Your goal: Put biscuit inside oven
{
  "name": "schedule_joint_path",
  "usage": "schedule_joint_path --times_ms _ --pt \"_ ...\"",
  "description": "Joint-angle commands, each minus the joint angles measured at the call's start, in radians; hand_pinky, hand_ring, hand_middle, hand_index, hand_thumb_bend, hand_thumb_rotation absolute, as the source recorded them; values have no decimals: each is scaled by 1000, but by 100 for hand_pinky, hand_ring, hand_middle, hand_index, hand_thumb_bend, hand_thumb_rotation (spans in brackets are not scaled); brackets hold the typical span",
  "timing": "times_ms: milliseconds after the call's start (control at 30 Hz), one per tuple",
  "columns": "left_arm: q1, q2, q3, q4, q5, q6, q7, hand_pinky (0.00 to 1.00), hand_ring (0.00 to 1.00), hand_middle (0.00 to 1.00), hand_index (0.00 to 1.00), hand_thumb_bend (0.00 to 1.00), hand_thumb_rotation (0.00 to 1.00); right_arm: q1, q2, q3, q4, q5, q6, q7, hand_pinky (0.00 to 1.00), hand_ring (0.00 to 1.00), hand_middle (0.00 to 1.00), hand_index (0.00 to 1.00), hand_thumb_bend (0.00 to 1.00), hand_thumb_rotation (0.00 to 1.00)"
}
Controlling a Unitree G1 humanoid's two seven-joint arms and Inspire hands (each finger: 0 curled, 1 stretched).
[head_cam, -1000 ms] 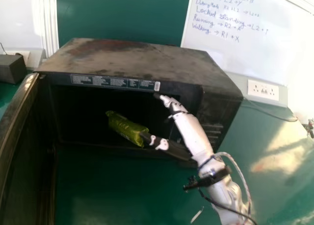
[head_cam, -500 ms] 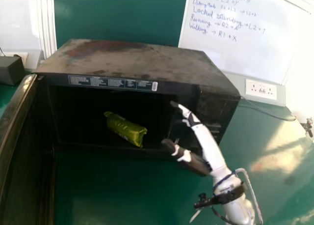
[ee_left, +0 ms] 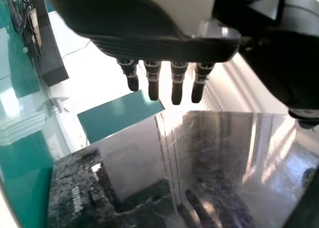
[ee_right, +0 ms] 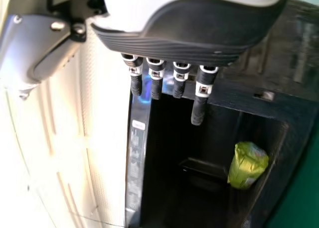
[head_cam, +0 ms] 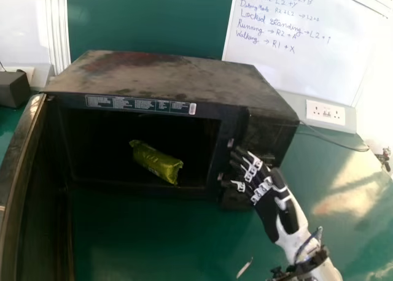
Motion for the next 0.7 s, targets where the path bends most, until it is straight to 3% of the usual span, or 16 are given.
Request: schedule_joint_path --times_ms 0,233,400,500,567,667 --pt "17 26 6 10 17 -13 10 99 100 100 100 84 100 14 -10 -29 -29 63 67 13 78 100 100 100 100 98" --pt "-10 31 53 33 87 -64 54 100 100 100 100 90 100 58 -45 -138 -101 296 325 4 80 99 100 100 100 100" --pt "-84 10 154 84 194 -167 89 100 100 100 100 96 100 95 -79 -226 -138 384 443 -24 73 96 100 100 100 100" --pt "-122 17 161 118 220 -221 112 100 100 100 100 97 100 104 -86 -260 -138 416 487 -37 71 95 100 100 100 100" --pt "-147 28 172 140 241 -262 119 100 100 100 100 99 100 110 -94 -280 -128 428 502 -24 83 97 100 100 100 100" --pt "-136 46 169 107 270 -257 125 100 100 100 100 92 100 128 -103 -315 -116 447 523 -15 97 100 100 100 100 100"
